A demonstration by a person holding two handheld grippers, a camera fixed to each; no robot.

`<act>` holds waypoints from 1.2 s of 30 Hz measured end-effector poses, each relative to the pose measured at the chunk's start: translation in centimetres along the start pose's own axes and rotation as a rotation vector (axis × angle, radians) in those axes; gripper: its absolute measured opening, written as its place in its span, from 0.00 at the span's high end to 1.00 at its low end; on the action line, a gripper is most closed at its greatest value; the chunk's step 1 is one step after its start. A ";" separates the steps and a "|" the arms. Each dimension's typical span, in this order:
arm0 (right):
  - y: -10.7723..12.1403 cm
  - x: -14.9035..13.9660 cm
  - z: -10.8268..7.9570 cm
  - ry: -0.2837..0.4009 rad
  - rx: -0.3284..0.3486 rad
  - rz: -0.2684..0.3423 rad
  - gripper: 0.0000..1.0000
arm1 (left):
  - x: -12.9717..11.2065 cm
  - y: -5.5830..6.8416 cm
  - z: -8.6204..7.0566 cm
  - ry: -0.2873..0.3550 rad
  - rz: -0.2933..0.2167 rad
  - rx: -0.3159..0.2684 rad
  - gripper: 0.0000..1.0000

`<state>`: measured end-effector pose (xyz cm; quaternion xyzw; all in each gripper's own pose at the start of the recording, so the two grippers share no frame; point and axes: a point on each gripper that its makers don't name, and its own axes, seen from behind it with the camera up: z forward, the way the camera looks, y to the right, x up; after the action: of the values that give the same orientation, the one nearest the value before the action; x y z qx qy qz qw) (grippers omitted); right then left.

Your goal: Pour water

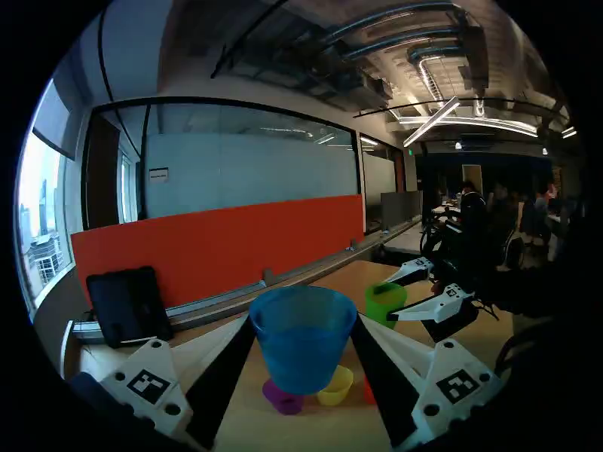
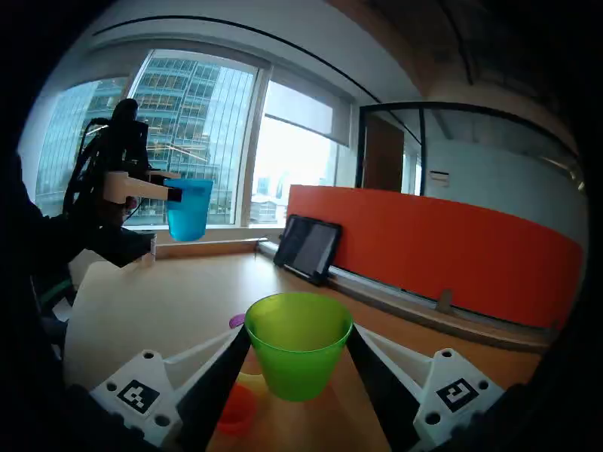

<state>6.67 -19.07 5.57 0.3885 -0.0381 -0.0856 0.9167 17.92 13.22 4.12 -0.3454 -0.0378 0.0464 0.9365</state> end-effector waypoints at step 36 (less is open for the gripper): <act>-5.4 3.3 -1.3 0.044 0.121 0.062 0.08 | 2.4 0.2 0.1 0.058 0.139 0.037 0.13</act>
<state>9.39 -22.42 0.81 0.4435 -0.0352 -0.0463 0.8944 20.31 13.75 4.14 -0.3308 0.0142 0.1022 0.9380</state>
